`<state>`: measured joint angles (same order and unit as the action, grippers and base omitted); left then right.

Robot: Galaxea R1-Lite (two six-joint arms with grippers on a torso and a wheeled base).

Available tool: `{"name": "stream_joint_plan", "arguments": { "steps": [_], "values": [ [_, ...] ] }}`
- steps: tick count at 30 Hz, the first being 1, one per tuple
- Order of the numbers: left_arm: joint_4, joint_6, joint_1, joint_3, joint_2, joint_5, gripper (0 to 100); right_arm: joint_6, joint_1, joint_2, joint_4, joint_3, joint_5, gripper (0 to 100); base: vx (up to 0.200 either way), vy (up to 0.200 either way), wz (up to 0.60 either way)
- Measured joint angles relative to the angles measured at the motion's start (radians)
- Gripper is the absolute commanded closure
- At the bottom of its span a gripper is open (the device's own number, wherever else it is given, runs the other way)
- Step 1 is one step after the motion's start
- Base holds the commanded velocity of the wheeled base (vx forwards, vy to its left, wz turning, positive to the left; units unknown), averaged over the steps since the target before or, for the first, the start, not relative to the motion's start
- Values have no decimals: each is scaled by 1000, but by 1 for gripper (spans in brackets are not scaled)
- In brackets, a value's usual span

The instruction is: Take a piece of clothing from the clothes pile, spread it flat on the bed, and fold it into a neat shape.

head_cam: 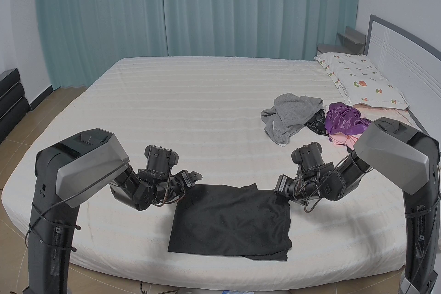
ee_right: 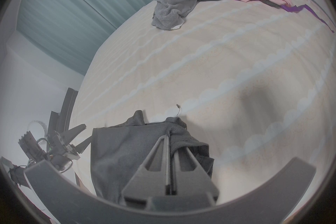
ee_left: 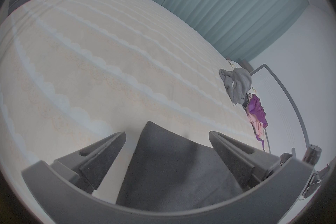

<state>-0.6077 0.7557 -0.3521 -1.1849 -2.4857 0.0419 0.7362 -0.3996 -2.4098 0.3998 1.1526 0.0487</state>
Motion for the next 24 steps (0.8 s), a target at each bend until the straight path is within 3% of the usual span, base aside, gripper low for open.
{"name": "stream_joint_plan", "arguments": {
  "steps": [3, 4, 12, 18, 24],
  "values": [
    [3, -5, -1, -29, -26, -23, 0, 9, 3, 1, 0, 2, 0, 100, 0, 0, 0],
    [5, -6, -1, -42, -35, -29, 100, 10, 4, 1, 0, 3, 0, 100, 0, 0, 0],
    [84, -7, -2, -111, -74, -44, 100, 11, 11, 3, 0, 1, 0, 100, 0, 0, 0],
    [80, 6, -2, -127, -83, -100, 100, 11, 24, 3, 14, 1, 0, 100, 0, 0, 0],
    [77, 104, 3, -130, -79, -154, 100, 12, 31, -3, 84, 0, -1, 100, 0, 0, 0]
  ]
}}
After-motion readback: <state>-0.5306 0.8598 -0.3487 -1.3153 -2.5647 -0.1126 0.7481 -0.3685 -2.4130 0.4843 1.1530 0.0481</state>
